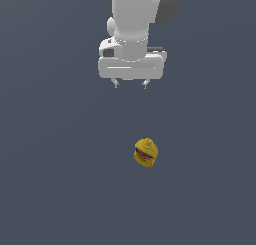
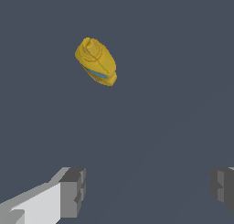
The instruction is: Pick up the object and move it to a goal position.
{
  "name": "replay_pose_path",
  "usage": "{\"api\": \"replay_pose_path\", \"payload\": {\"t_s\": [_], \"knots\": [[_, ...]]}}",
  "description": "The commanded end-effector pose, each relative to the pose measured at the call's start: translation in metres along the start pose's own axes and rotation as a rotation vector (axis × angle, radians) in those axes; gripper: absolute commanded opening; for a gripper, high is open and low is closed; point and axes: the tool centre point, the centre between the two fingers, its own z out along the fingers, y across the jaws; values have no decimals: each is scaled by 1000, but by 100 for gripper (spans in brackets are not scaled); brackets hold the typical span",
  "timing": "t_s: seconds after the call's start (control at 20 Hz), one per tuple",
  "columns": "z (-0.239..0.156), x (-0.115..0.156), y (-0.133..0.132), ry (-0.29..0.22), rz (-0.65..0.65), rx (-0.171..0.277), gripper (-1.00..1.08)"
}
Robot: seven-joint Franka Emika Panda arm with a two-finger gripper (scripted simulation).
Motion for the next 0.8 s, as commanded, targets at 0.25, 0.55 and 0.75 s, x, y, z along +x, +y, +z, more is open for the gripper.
{"api": "replay_pose_path", "payload": {"t_s": [0.25,0.55,0.75], "knots": [[4,0,-8,-8,-23,-14,100],[8,-2,-17,-18,-47,-30,100],[8,0,-17,-17,-55,-29,100]]}}
